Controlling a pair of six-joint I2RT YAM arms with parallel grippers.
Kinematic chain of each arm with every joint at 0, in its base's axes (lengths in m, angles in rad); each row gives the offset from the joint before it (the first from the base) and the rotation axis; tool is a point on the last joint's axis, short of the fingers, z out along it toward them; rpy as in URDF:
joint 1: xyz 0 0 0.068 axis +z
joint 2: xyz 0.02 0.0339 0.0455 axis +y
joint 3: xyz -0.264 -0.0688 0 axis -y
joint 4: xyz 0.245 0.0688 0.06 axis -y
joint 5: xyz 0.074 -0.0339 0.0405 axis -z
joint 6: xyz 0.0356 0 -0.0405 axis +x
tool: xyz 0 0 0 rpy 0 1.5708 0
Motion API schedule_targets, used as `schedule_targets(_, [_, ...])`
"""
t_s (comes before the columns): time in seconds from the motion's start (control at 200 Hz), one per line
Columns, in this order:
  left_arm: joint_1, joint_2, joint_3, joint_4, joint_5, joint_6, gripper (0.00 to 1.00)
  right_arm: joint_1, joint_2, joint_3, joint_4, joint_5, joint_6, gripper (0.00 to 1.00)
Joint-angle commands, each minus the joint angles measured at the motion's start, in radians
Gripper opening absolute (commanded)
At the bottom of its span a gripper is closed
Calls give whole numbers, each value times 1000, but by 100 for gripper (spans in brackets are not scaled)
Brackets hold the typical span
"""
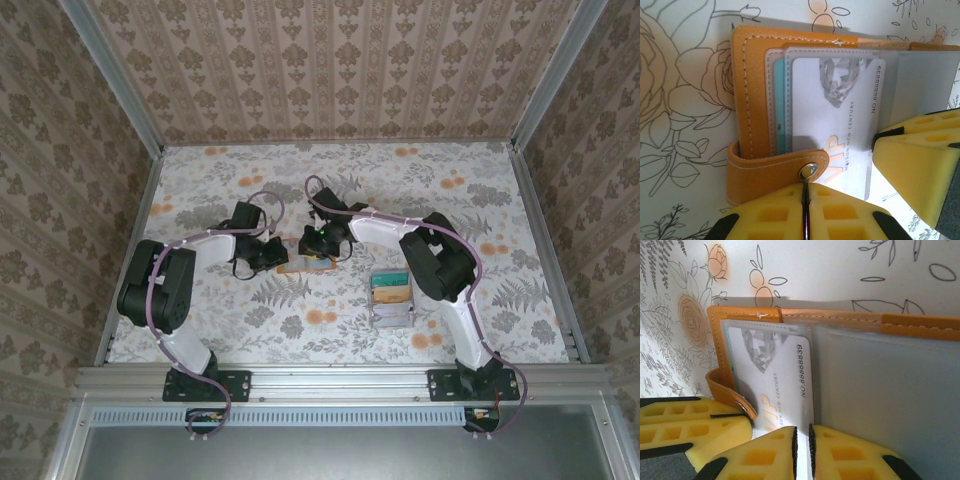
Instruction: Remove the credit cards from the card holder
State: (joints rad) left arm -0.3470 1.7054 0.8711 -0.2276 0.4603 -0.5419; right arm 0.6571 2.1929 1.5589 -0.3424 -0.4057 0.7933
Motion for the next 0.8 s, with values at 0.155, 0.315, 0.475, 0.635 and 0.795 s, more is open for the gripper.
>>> schedule_targets(0.155, [-6, 13, 12, -25, -27, -3, 10, -2, -9, 24, -73, 60, 0, 19])
schedule_targets(0.315, [-1, 22, 13, -30, -28, -3, 9, -2, -27, 26, -103, 103, 2, 19])
schedule_targets(0.475, [-1, 26, 8, -26, -25, -4, 9, -2, -4, 40, -119, 84, 2, 19])
schedule_targets(0.635, [-1, 30, 11, -23, -16, -4, 9, -2, 26, 42, -62, -2, 21, 19])
schedule_targets(0.795, [-3, 28, 9, -20, -12, -4, 9, -2, 33, 38, -25, -39, 32, 16])
